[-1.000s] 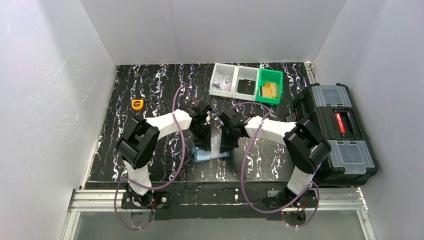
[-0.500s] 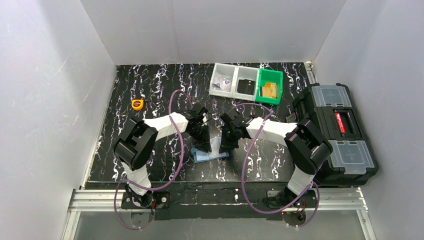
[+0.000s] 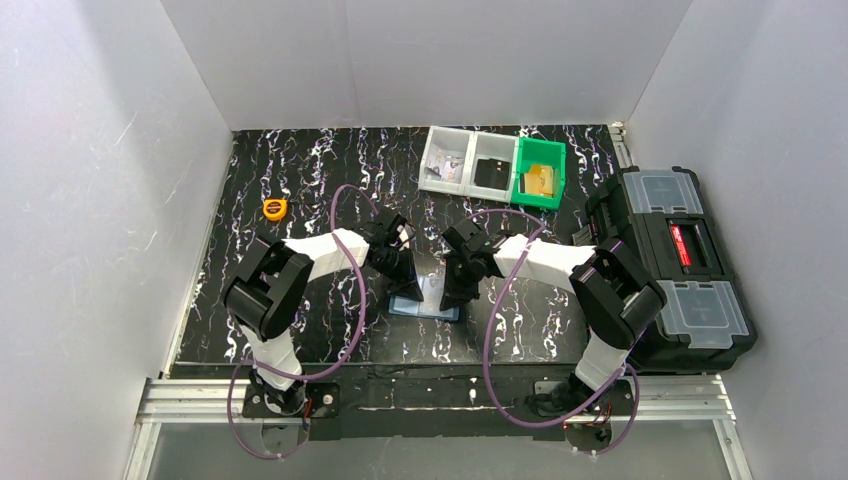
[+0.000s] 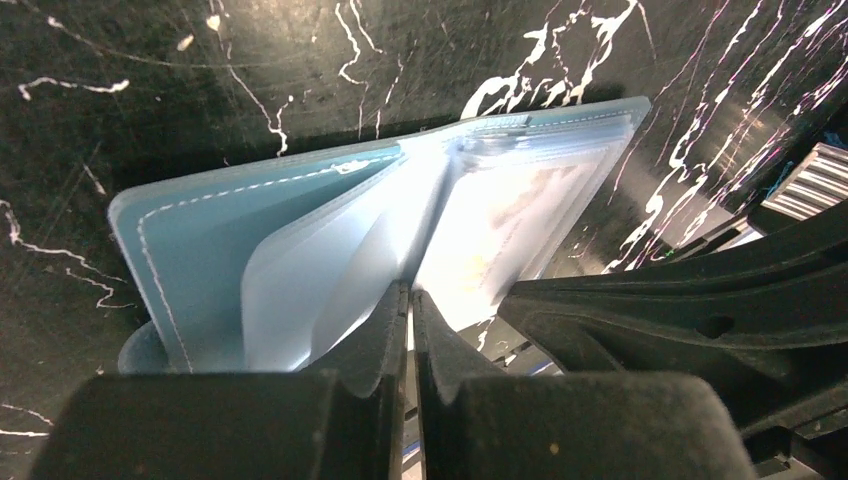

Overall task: Take the credit cards out of the card holder
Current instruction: Remove the credit card from the card holder.

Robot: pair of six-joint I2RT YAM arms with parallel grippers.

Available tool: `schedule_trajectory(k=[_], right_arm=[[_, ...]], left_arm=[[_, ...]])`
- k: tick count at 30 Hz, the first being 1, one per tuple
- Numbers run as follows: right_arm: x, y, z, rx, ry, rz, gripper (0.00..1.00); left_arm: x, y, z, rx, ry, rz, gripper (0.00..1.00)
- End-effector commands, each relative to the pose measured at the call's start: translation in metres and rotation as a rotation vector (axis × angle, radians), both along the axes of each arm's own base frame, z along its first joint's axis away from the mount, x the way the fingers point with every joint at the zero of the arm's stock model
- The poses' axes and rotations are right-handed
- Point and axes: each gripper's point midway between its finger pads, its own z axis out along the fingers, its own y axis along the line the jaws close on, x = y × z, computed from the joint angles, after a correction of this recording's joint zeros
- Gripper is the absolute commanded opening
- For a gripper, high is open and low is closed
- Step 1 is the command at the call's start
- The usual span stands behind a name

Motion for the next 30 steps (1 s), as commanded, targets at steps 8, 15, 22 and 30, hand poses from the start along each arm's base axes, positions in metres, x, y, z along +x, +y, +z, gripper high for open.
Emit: schedule_trajectory(k=[8,15,22,30], right_arm=[[-0.006,-0.023,-0.017,-0.058,0.020,-0.040,0.17],[0.004,-0.019,0.003,0.008,-0.020,-0.053,0.25],[0.009,-0.019,0.007,0.041,-0.018,-0.069,0.26],[0.011,-0.013,0.004,0.050,0.000,-0.054,0.25]], left_arm=[[-0.006,0.002,0.023,-0.070,-0.009,-0.021,0.00],[-0.011,0.012,0.011,-0.015,0.019,-0.039,0.00],[-0.013,0.011,0.006,-0.022,0.032,-0.040,0.00],[-0.009,-0.001,0.022,-0.104,-0.001,-0.054,0.00]])
